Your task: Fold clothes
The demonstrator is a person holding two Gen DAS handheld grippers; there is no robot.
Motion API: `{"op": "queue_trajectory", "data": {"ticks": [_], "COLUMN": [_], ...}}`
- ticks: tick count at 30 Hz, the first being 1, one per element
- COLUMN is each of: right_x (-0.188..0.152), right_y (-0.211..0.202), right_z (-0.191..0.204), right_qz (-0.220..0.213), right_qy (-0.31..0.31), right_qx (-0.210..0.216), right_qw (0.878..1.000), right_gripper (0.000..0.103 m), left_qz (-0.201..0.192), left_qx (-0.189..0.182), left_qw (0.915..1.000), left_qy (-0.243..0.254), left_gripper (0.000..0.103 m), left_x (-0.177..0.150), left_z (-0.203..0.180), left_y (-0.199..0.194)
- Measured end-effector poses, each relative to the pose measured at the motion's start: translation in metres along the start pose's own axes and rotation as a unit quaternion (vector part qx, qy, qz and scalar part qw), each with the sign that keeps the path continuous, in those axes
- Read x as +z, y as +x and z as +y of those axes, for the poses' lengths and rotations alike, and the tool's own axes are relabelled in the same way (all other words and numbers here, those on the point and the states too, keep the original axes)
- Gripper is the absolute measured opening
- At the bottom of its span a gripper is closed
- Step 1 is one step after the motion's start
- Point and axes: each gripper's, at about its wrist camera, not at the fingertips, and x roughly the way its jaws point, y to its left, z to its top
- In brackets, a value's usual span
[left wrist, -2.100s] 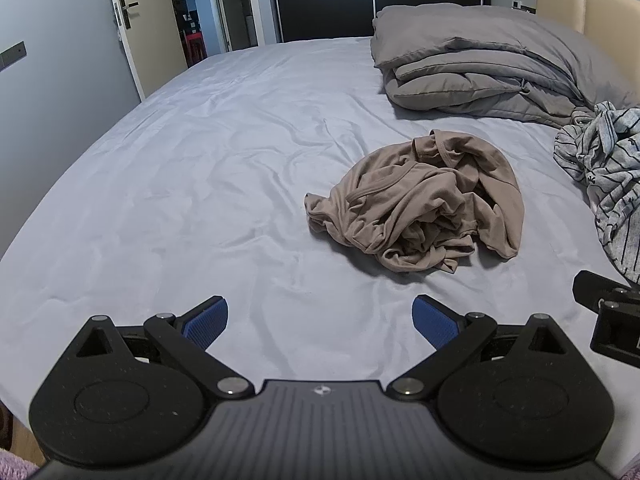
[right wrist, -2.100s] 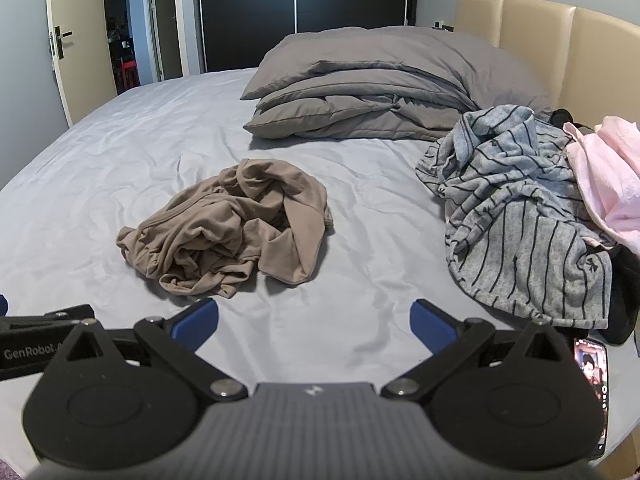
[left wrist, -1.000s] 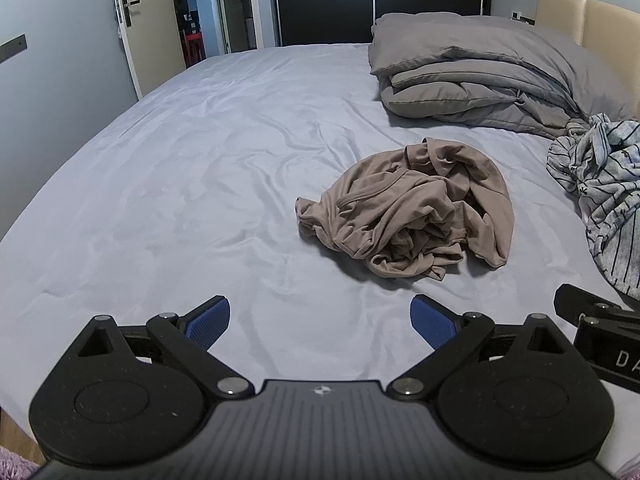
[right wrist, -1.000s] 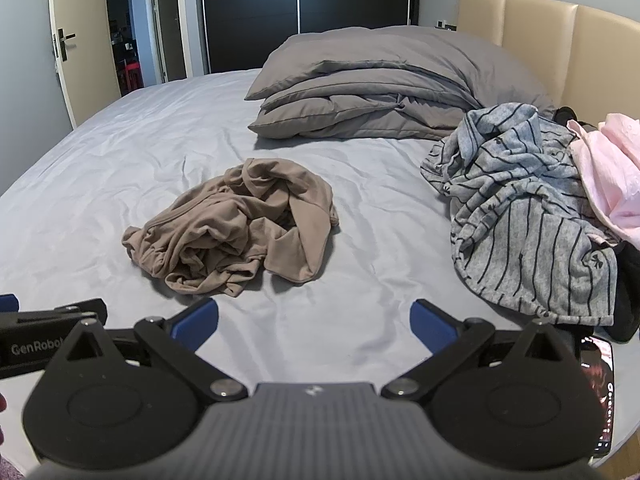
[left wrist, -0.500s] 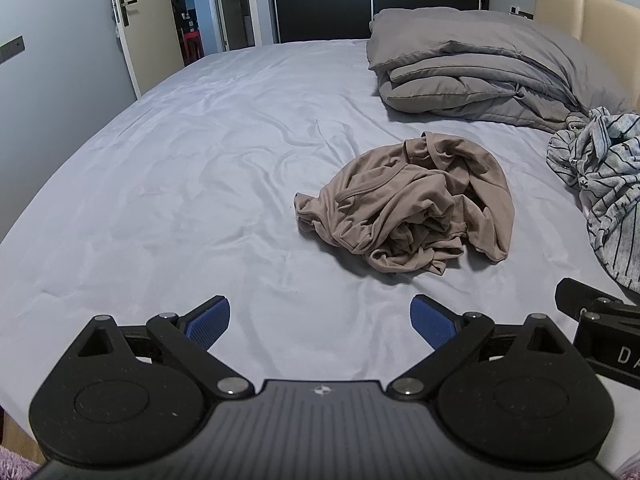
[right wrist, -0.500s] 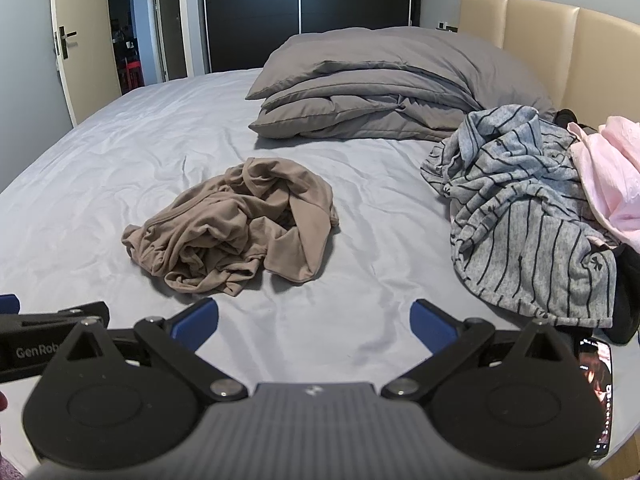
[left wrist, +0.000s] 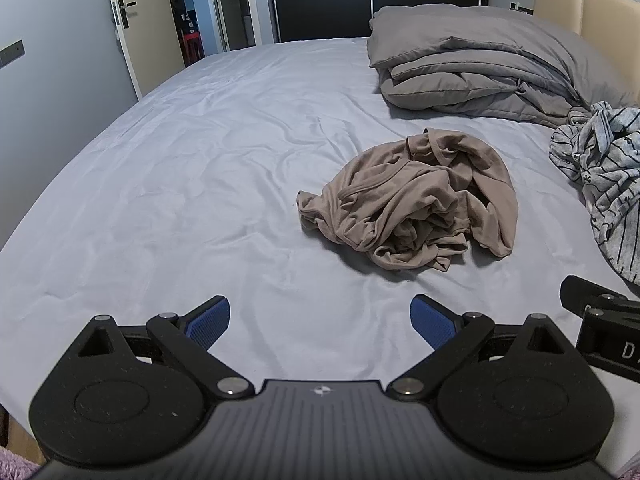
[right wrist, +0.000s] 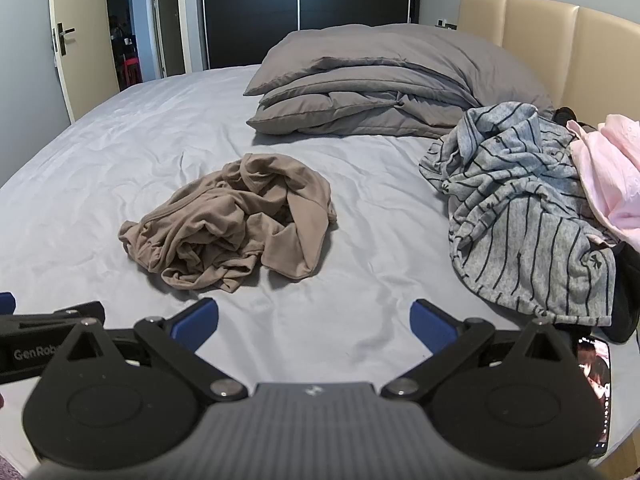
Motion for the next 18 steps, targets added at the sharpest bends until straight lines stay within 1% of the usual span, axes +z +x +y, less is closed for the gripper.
{"op": "queue_trajectory", "data": {"ticks": [11,18], "right_x": [-0.0011,-0.0044], "right_y": [0.0024,0.0080], "right_z": [-0.0024,-0.0058], "right_qz": [0.000,-0.004], "right_qy": [-0.001,0.000], "right_qx": [-0.004,0.007], "right_qw": [1.000,1.000], "right_gripper": [0.103,0.103], "left_qz": [0.001,-0.002], "left_qx": [0.004,0.003], "left_qw": [1.0000,0.9999], "left_qy": [0.005,0.010], "left_gripper": [0.099,0.099], "left_x": [-0.0013,-0.0033], "left_z": [-0.0008,-0.0019], "left_y": [0.0044,0.0102]}}
